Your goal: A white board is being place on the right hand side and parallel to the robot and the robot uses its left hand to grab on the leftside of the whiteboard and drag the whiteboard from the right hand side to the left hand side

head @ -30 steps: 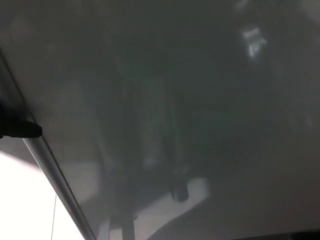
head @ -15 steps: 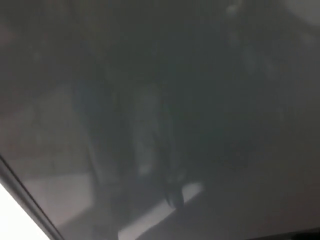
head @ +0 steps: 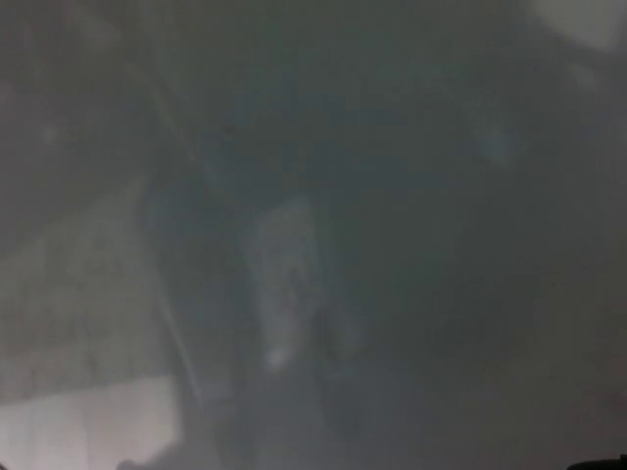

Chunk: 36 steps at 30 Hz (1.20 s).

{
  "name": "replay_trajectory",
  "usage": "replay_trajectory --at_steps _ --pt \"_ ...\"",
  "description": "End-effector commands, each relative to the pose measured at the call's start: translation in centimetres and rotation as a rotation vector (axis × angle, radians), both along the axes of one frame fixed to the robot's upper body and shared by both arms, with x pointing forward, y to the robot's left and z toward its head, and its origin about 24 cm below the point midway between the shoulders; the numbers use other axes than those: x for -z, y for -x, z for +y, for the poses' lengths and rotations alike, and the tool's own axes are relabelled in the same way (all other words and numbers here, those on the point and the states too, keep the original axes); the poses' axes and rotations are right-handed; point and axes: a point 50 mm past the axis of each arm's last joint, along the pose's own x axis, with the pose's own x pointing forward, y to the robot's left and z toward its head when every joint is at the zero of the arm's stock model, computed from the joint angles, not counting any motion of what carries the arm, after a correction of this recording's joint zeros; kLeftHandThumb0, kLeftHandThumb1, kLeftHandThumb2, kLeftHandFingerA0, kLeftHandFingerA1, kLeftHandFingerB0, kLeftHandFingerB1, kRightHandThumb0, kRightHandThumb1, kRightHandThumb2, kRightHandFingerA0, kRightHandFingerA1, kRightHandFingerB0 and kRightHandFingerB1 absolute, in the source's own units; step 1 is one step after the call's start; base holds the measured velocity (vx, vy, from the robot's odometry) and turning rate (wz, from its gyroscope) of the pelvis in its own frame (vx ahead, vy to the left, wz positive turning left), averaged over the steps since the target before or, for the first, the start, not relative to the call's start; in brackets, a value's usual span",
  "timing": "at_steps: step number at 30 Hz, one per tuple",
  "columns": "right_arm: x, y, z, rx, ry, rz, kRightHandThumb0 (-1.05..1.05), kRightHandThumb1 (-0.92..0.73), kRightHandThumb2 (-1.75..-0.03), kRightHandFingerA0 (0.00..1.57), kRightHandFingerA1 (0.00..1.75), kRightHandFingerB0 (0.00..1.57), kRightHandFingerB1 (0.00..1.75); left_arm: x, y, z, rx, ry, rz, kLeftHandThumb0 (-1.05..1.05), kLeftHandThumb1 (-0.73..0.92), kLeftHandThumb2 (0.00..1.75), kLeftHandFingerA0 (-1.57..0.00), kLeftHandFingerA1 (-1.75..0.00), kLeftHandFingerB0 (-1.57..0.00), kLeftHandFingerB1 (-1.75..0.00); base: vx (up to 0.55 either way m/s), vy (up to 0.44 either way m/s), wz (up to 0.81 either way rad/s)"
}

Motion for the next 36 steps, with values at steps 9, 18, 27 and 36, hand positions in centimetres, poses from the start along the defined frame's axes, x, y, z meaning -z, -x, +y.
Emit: replay_trajectory --at_steps 9,18,27,36 --pt "0.2 0.1 0.2 0.022 -0.007 0.005 -0.69 -0.81 -0.68 0.61 1.28 0.38 0.84 -1.3 2.7 2.3 -0.082 -0.08 0.024 0.08 0.79 0.65 -0.81 -0.89 -0.75 -0.83 0.0 0.0 0.0" --pt "0.4 0.2 0.4 0.014 -0.003 0.011 -0.66 -0.81 -0.72 0.59 1.25 0.39 0.83 -1.3 3.2 2.8 -0.167 -0.045 0.019 -0.07 0.71 0.68 -0.22 -0.39 -0.1 -0.19 0.0 0.0 0.0" --pt "0.5 0.3 0.6 -0.005 0.024 0.011 -0.68 -0.8 -0.72 0.62 1.23 0.38 0.81 1.5 4.4 3.9 -0.334 -0.137 -0.102 -0.76 0.47 0.79 -0.03 -0.18 0.0 0.0 0.0 0.0 0.0" --pt "0.6 0.6 0.4 0.01 0.02 0.019 -0.67 -0.8 -0.71 0.62 1.25 0.39 0.81 1.7 9.4 6.7 -0.584 -0.192 -0.156 -0.69 0.44 0.78 -0.12 -0.38 0.0 -0.11 0.0 0.0 0.0"
